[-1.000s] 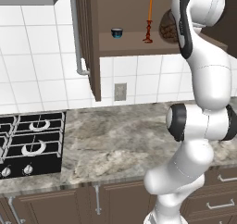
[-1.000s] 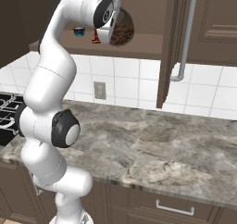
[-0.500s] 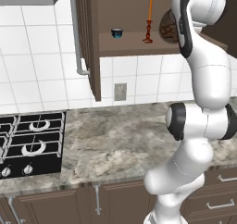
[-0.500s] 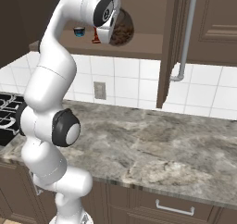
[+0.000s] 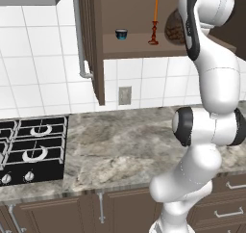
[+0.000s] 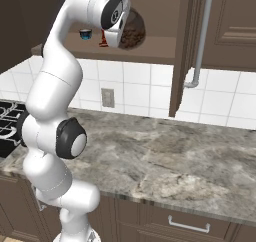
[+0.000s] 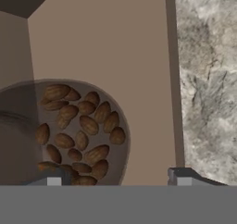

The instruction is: Pick the jar and candle from the dining table and place them in the open cabinet. Close the cabinet after placing the objects.

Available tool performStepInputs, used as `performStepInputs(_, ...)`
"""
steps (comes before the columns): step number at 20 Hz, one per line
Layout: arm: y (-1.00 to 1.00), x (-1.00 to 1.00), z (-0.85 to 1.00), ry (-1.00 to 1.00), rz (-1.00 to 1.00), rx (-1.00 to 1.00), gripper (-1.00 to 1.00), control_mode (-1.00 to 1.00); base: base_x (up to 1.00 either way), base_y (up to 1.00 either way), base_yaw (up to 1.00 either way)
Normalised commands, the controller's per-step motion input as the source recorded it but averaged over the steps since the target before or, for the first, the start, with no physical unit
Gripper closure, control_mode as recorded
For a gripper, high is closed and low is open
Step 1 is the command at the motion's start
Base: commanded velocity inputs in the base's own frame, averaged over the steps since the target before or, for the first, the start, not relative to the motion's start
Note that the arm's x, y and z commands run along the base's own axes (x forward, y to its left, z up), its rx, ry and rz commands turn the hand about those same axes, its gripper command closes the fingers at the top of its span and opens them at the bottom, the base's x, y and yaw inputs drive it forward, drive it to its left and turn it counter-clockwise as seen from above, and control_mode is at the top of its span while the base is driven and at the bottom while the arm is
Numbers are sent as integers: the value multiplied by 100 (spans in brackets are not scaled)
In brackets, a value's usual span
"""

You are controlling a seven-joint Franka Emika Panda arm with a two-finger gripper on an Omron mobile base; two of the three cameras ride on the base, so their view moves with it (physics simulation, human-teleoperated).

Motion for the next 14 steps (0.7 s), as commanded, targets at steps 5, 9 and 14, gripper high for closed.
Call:
performStepInputs(5,0,3,0,-1,0,0,-100,-100,0,0,0)
performStepInputs(9,0,5,3,0,0,1,-100,-100,0,0,0)
performStepInputs(14,0,9,6,-4,0,3,-100,-100,0,0,0)
